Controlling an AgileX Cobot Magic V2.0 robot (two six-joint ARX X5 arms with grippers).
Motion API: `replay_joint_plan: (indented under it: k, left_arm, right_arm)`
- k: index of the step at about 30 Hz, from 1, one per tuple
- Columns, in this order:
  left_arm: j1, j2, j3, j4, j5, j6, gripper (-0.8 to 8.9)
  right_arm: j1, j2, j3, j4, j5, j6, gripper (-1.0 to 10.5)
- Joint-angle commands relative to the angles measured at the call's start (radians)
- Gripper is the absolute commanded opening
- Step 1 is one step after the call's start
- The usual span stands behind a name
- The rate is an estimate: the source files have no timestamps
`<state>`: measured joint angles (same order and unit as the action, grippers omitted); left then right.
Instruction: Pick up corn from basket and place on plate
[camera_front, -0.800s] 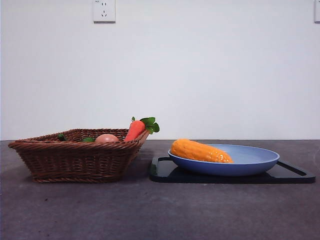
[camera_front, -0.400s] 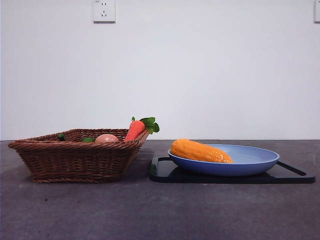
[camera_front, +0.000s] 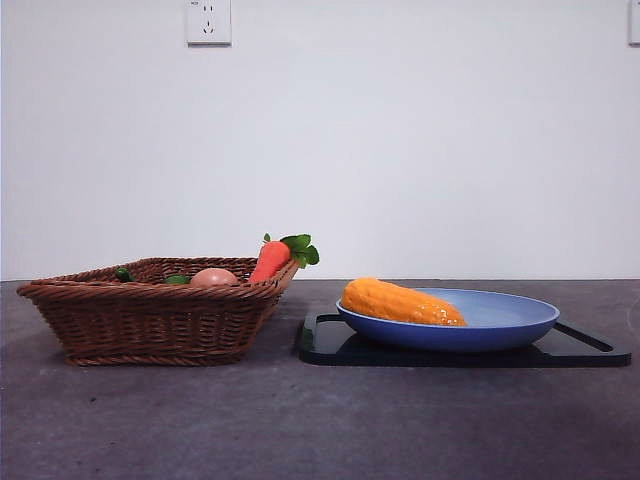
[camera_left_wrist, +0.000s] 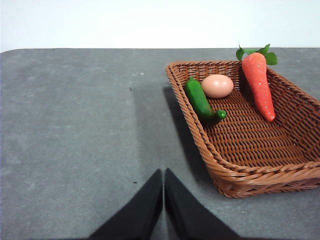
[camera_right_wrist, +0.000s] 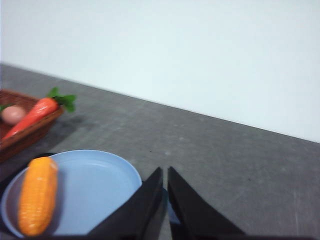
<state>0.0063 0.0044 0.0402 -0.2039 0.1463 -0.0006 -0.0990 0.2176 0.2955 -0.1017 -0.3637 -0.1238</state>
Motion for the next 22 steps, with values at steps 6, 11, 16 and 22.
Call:
replay_joint_plan:
  k: [6,11,16,22]
  left_arm:
    - [0.001,0.000,-0.010,-0.050,0.003,-0.009,0.08]
    - [0.001,0.000,-0.010,-0.050,0.003,-0.009,0.08]
    - [0.001,0.000,-0.010,-0.050,0.003,-0.009,0.08]
    - [0.001,0.000,-0.010,-0.050,0.003,-0.009,0.08]
  right_arm:
    - [0.047,-0.129,-0.217,0.135,0.113,0.099,0.0]
    - [0.079,-0.167,-0.266,0.135,0.166,0.106,0.0]
    - [0.098,-0.201,-0.286,0.101,0.189,0.116,0.0]
    - [0.100,-0.214,-0.286,0.030,0.189,0.117,0.0]
